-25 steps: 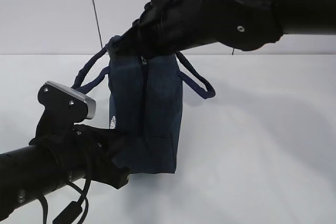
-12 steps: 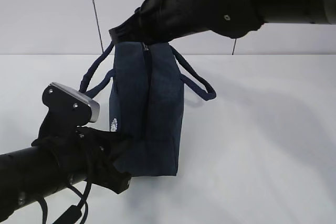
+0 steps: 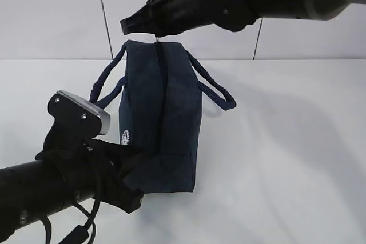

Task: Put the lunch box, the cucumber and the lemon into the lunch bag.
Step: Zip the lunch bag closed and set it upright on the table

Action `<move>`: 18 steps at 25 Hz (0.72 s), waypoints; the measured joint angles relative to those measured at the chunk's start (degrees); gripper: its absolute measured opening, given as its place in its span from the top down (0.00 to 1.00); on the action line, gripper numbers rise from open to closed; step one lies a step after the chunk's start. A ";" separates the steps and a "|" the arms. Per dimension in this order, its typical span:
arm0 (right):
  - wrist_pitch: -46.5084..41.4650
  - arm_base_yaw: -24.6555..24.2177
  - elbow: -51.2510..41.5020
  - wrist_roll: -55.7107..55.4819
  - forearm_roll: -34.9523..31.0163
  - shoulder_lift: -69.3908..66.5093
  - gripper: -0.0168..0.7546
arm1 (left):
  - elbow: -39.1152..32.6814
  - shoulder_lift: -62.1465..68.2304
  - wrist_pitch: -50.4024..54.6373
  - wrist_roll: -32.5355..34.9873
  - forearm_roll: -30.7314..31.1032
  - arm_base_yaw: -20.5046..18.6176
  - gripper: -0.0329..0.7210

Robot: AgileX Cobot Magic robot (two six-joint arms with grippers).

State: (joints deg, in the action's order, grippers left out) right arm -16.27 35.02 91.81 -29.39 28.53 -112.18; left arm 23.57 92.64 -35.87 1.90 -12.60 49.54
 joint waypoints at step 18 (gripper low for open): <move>0.00 -2.73 10.02 -0.13 0.00 -9.52 1.00 | 0.04 0.00 1.33 0.00 0.67 0.00 0.94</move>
State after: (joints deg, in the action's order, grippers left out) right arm -16.27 32.29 101.83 -29.52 28.53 -121.69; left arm 23.61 92.64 -34.54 1.90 -11.93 49.54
